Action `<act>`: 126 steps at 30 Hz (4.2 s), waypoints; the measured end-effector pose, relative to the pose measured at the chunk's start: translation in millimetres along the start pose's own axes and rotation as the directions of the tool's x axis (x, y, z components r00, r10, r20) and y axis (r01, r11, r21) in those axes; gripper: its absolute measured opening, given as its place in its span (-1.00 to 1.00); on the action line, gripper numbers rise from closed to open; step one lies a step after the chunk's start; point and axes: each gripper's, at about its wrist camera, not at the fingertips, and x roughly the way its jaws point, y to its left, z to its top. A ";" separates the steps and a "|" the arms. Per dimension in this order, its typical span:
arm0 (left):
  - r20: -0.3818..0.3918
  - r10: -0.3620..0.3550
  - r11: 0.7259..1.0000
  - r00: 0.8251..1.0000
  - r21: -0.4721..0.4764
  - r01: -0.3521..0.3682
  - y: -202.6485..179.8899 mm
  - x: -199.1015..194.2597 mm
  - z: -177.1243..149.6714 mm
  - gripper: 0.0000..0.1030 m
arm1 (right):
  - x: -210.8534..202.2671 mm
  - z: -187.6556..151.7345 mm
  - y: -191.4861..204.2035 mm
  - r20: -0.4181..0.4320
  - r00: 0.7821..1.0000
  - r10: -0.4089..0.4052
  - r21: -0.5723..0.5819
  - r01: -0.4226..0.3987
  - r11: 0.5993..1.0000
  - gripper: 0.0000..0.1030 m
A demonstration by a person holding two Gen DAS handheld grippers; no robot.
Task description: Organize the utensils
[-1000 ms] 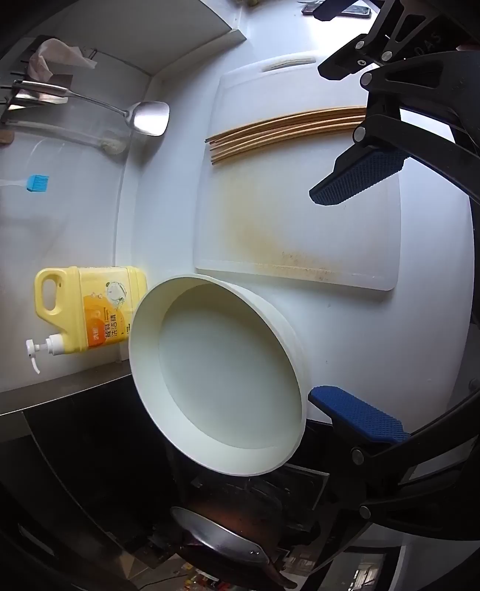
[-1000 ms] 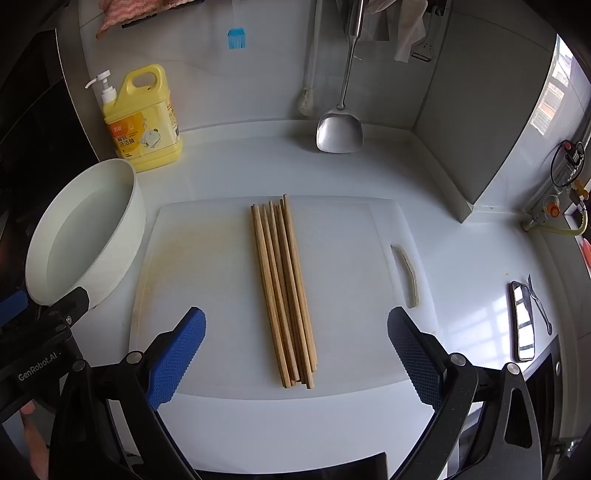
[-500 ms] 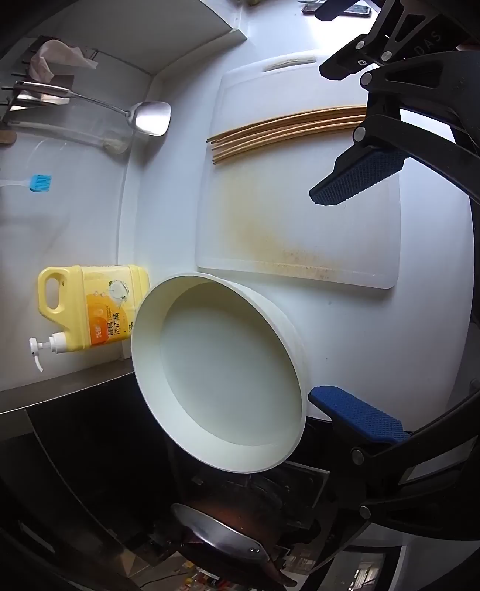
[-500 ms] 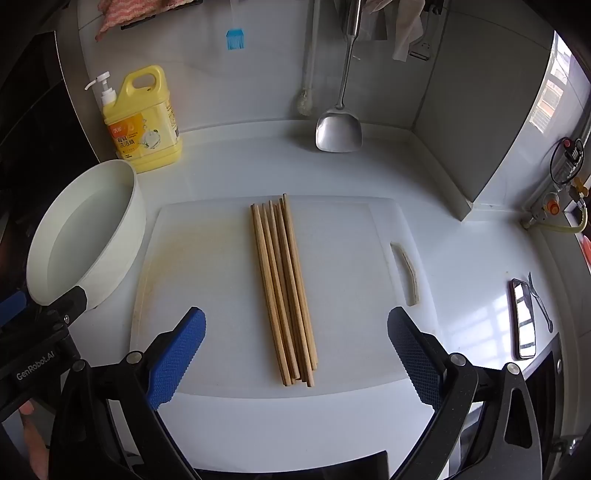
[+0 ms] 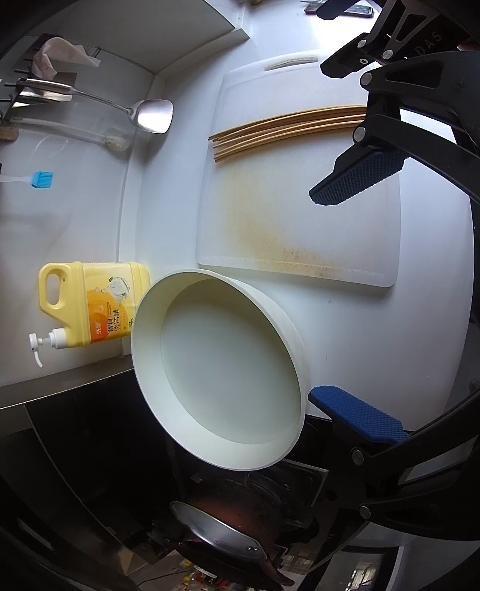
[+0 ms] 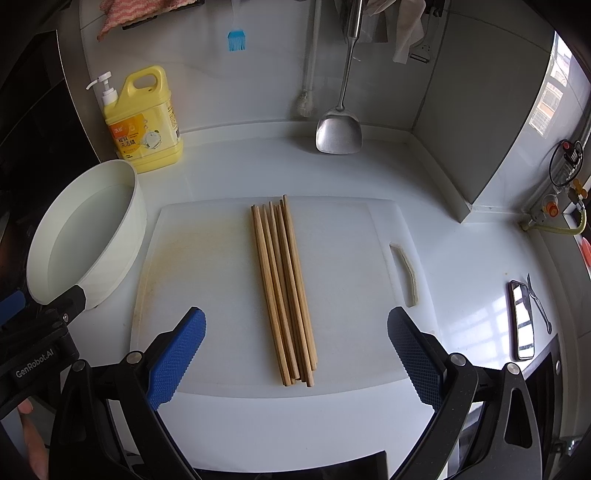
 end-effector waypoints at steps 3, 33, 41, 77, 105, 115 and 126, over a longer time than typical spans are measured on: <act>0.001 0.000 1.000 1.000 0.000 0.000 0.0 0.1 0.1 0.88 | 0.2 0.5 -0.6 0.000 1.000 0.001 -0.002 -0.001 1.000 0.83; 0.004 0.000 1.000 1.000 0.001 0.000 3.4 0.2 0.0 0.88 | 1.7 2.7 1.2 0.000 1.000 0.000 -0.001 0.000 1.000 0.83; 0.007 0.001 1.000 1.000 0.001 -0.001 2.6 -0.3 -1.2 0.88 | 1.6 1.3 0.3 0.005 1.000 0.000 -0.002 0.000 1.000 0.83; 0.006 -0.051 0.997 0.999 0.056 0.051 -24.4 17.0 -10.1 0.88 | 35.4 -9.9 -47.6 0.018 0.999 0.051 -0.051 -0.050 0.997 0.83; -0.025 -0.182 0.983 0.983 0.023 0.183 -89.8 97.5 -2.3 0.88 | 148.9 12.1 -58.8 -0.026 0.992 0.127 -0.249 -0.130 0.960 0.83; -0.024 -0.186 0.980 0.982 0.068 0.187 -117.0 109.8 -3.4 0.88 | 152.6 14.4 -88.3 -0.017 0.990 0.138 -0.201 -0.138 0.970 0.83; -0.017 -0.154 0.982 0.988 0.112 0.155 -135.0 121.9 -8.2 0.88 | 159.1 11.7 -111.4 -0.019 0.988 0.153 -0.143 -0.154 0.978 0.83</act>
